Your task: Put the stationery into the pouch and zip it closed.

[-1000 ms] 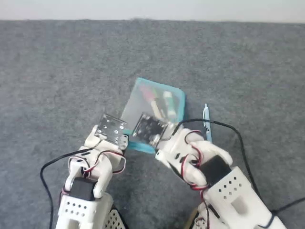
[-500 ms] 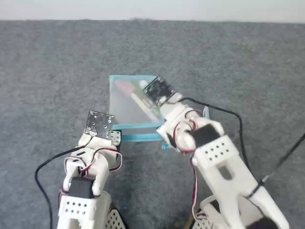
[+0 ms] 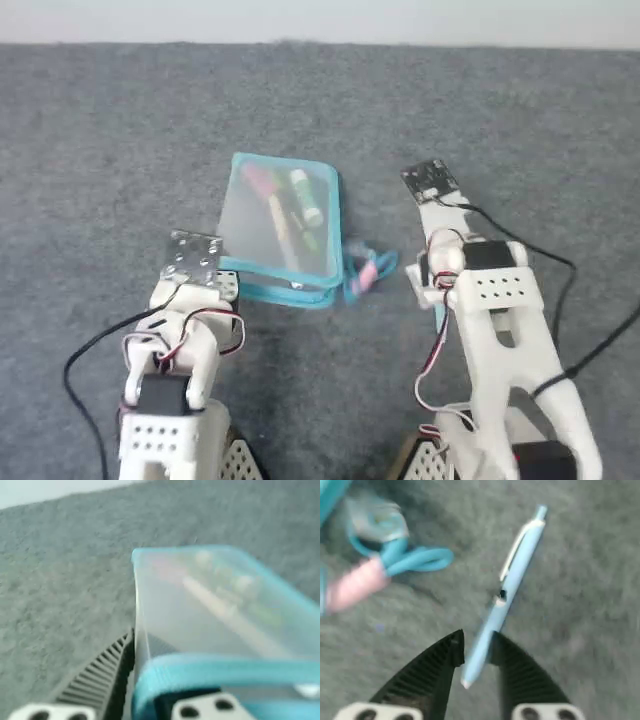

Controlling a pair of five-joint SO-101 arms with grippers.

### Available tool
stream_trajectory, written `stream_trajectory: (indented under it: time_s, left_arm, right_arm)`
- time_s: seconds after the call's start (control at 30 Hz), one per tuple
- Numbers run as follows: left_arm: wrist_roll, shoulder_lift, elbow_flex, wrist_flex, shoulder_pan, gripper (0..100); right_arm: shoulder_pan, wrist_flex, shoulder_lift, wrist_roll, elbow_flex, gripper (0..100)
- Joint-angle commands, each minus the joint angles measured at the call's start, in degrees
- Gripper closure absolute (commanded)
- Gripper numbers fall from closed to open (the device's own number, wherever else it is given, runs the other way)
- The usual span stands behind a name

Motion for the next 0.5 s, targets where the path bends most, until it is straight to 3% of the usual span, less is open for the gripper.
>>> stream_trajectory:
  time_s: [0.0,0.47]
  left_arm:
    - [0.88,0.35,-1.27,-1.49,-0.35,99]
    - [0.88,0.35,-0.75,-1.49,-0.35,99]
  right_arm:
    - [0.66,0.13,-1.36,2.55,1.41,80.5]
    - [-1.19,-7.34,4.44,-0.26,4.31,80.4]
